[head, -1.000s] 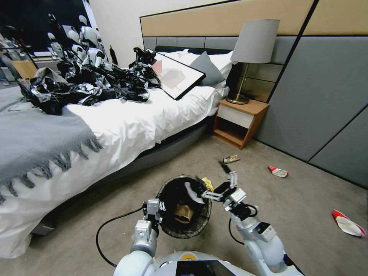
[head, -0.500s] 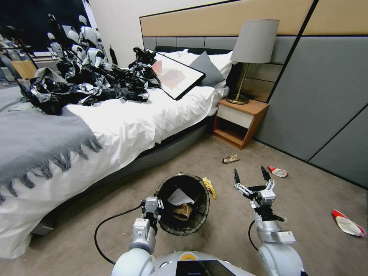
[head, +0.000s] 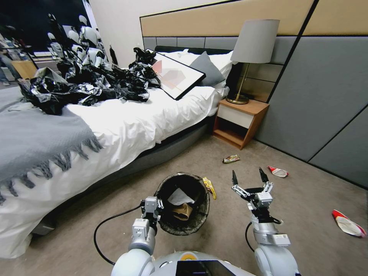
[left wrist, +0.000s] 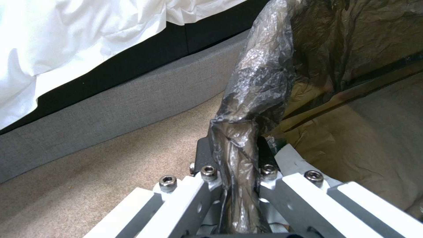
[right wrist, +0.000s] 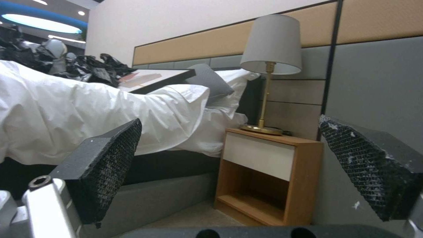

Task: Pick up the trash bin, then pick up the garbage from the floor and place it into the trash bin.

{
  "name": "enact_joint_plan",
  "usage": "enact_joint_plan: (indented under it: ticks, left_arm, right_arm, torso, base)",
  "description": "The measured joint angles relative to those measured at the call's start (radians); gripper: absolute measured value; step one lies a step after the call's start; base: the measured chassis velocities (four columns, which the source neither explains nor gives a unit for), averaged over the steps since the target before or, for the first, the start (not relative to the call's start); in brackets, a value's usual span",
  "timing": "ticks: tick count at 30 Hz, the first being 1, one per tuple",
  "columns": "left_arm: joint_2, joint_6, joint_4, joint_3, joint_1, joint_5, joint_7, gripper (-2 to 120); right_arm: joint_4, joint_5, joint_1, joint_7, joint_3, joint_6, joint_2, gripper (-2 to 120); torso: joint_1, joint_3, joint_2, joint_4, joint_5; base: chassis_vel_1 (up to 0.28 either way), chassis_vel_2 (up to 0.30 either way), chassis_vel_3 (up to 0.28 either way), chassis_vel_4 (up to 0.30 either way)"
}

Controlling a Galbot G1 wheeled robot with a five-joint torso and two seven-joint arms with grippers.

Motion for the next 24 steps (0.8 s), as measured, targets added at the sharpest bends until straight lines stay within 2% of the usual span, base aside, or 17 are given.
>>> enact_joint_plan:
  ticks: [3,5,8,24]
  left_arm:
    - [-0.003,-0.01,0.012,-0.001,-0.002,0.008,0.008,0]
    - [-0.005,-0.046,0.02,-0.012,0.004,0.042,0.053,0]
    - [-0.007,-0.066,0.026,-0.017,0.005,0.055,0.074,0]
    - [-0.01,-0.066,0.033,-0.009,-0.002,0.05,0.064,0]
  right_arm:
    - [-0.015,0.002,0.001,0.003,0.021,0.021,0.013,100]
    - [-0.017,0.003,0.002,0.003,0.021,0.022,0.02,100]
    - [-0.016,0.003,0.006,0.003,0.02,0.022,0.024,100]
    - [-0.014,0.001,0.025,0.028,0.021,0.037,0.033,100]
  torso:
    - [0.0,0.0,0.0,0.0,0.0]
    - [0.0,0.0,0.0,0.0001,0.0]
    - [0.0,0.0,0.0,0.0001,0.0001]
    - [0.0,0.0,0.0,0.0001,0.0]
  base:
    - [0.0,0.0,0.0,0.0]
    - [0.0,0.0,0.0,0.0]
    - [0.0,0.0,0.0,0.0]
    - [-0.015,-0.02,-0.016,-0.015]
